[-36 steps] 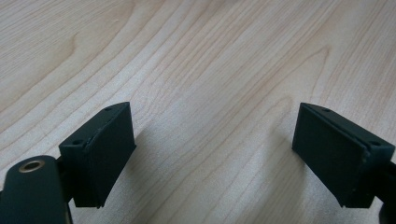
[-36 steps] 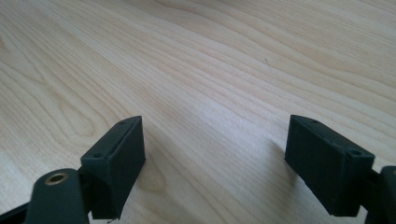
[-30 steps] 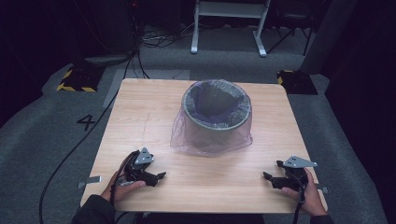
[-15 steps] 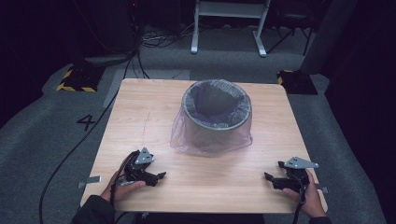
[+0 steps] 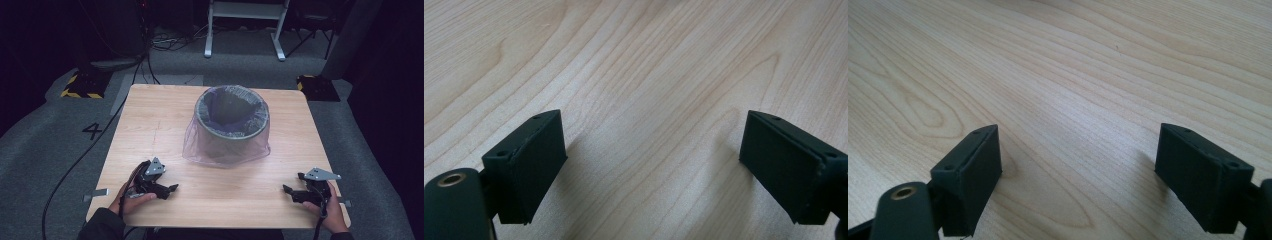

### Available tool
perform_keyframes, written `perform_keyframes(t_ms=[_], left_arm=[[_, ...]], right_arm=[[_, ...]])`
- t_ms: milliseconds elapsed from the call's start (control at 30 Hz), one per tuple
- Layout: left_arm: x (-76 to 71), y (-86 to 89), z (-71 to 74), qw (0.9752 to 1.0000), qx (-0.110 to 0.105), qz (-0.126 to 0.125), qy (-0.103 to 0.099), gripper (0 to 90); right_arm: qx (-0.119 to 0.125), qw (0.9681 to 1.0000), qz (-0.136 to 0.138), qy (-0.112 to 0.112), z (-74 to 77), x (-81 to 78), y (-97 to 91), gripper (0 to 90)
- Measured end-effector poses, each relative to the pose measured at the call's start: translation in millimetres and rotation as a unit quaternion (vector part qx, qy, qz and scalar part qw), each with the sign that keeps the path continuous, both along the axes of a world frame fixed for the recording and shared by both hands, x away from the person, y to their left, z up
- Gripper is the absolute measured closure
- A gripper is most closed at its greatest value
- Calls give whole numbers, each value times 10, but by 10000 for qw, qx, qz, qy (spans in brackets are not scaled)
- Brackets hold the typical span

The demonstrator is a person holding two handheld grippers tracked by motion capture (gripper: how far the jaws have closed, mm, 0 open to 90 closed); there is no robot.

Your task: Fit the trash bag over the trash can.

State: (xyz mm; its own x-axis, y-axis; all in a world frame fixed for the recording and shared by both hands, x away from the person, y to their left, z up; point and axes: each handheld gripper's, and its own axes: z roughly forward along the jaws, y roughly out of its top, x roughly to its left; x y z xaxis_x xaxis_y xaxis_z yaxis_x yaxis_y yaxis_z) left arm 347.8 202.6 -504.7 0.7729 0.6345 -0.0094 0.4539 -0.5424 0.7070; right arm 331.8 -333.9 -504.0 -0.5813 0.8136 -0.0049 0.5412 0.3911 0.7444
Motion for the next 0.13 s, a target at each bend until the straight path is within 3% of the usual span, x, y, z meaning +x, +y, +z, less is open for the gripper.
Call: perform_keyframes(t_ms=[133], left_arm=[[3,-3,0,10000,-5,5,9,108]], right_arm=[[-6,10000,-3,0,1,0,0,185]])
